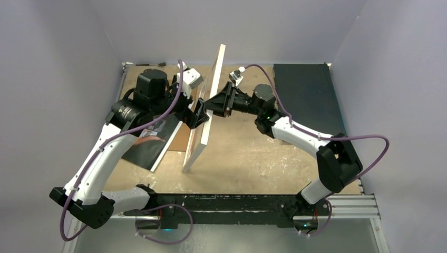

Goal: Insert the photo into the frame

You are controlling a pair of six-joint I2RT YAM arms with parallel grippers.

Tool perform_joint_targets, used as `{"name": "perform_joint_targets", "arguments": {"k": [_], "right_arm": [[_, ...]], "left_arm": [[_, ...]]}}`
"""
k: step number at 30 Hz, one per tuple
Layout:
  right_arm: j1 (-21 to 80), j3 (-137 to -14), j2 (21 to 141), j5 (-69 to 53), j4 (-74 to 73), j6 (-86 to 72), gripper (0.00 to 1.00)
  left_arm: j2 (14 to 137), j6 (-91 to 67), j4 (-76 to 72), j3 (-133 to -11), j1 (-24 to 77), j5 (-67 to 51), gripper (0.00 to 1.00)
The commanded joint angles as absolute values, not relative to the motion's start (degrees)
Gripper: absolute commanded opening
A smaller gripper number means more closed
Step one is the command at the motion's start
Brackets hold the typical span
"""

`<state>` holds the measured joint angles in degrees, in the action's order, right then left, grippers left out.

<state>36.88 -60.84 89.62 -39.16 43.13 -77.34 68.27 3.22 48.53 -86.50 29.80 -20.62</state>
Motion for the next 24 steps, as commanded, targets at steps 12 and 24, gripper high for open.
{"name": "perform_joint_targets", "arguments": {"k": [12, 24], "right_arm": [[37.1, -63.9, 88.9, -39.6, 45.1, -76.1, 0.49], [37.1, -64.0, 88.8, -39.4, 44.5, -76.1, 0.49]], "left_arm": [[66.7, 1.5, 49.7, -91.1, 29.5, -26.3, 1.0], [66.2, 6.5, 54.3, -89.4, 29.5, -20.4, 0.83]]}}
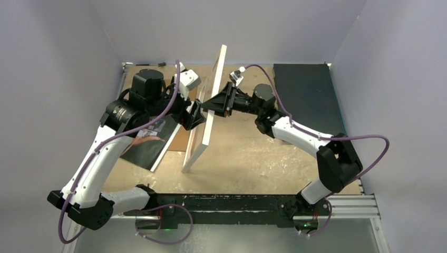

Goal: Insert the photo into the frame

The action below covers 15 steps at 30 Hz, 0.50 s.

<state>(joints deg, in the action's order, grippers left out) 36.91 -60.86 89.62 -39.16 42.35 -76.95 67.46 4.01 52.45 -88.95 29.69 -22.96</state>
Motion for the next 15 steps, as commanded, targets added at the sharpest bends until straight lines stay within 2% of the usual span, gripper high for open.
{"name": "perform_joint_targets", "arguments": {"k": [1, 15], "right_arm": [[37.1, -64.1, 88.8, -39.3, 44.4, -76.1, 0.49], [37.1, -64.3, 89.1, -39.0, 43.0, -75.1, 0.48]], "left_arm": [[66.4, 6.6, 54.8, -89.0, 29.5, -20.4, 0.82], [69.5, 6.9, 57.1, -88.4, 29.6, -23.9, 0.82]]}}
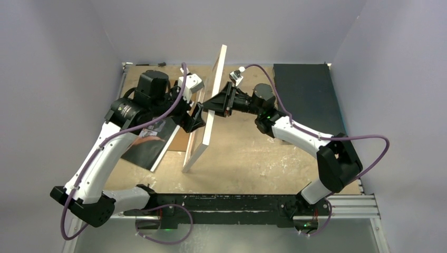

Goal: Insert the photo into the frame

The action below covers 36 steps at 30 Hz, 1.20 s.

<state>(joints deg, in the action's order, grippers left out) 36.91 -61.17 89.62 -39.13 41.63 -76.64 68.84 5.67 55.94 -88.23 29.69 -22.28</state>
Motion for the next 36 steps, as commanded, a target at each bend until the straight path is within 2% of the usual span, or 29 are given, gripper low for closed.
{"name": "perform_joint_targets", "arguments": {"k": [1, 12, 26, 36], "right_arm": [[37.2, -64.3, 89.2, -38.9, 43.0, -75.1, 0.48], [37.1, -65.7, 89.6, -38.8, 40.4, -73.6, 0.48], [37.0, -64.6, 88.2, -39.8, 36.7, -71.6, 0.48], [36.2, -63.9, 85.2, -39.7, 27.6, -66.8, 0.48]], "left_arm": [[69.7, 7.1, 57.4, -88.5, 29.6, -23.9, 0.81], [71.0, 9.5, 59.5, -90.0, 29.8, -17.4, 0.57], [70.8, 10.7, 62.7, -93.7, 29.8, -14.1, 0.53], [71.8, 8.8, 62.8, -94.2, 29.8, -15.5, 0.31]]}}
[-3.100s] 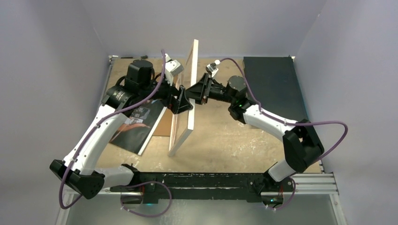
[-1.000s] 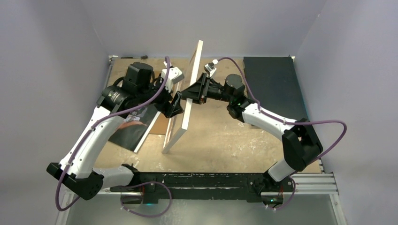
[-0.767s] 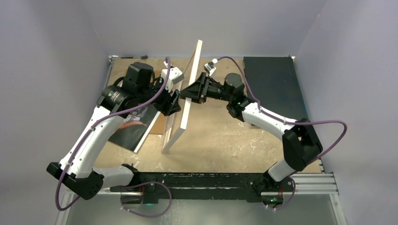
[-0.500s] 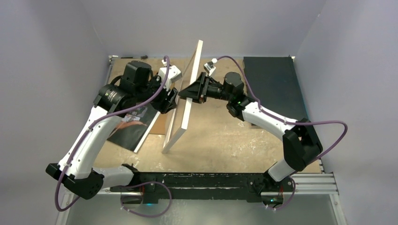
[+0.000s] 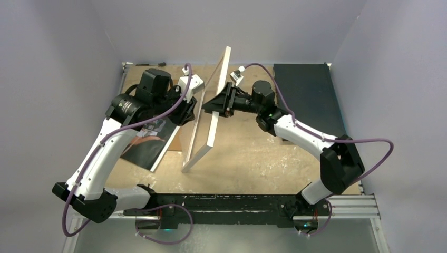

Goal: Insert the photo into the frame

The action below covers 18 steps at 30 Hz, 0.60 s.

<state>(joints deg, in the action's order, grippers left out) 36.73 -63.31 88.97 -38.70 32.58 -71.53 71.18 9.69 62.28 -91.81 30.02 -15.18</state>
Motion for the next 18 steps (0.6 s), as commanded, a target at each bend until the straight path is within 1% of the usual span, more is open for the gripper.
{"name": "perform_joint_targets", "arguments": {"k": [1, 6, 9, 13, 18], "right_arm": [[35.9, -63.9, 84.7, -39.6, 25.8, -65.7, 0.48], [33.1, -64.0, 81.0, -38.6, 13.0, -58.7, 0.48], [31.0, -64.7, 78.7, -35.8, 1.5, -52.3, 0.48], [29.7, -64.1, 76.0, -31.4, -9.1, -45.9, 0.48], [29.1, -59.9, 74.4, -28.3, -13.1, -42.2, 0.44]], "left_arm": [[71.9, 8.7, 62.9, -94.5, 29.8, -15.3, 0.28], [72.3, 9.0, 62.9, -96.3, 29.7, -14.5, 0.14], [72.6, 9.1, 62.5, -96.4, 29.6, -13.4, 0.01], [73.0, 9.3, 61.9, -96.2, 29.7, -12.6, 0.0], [72.5, 9.0, 59.6, -95.9, 29.7, -9.0, 0.0]]}}
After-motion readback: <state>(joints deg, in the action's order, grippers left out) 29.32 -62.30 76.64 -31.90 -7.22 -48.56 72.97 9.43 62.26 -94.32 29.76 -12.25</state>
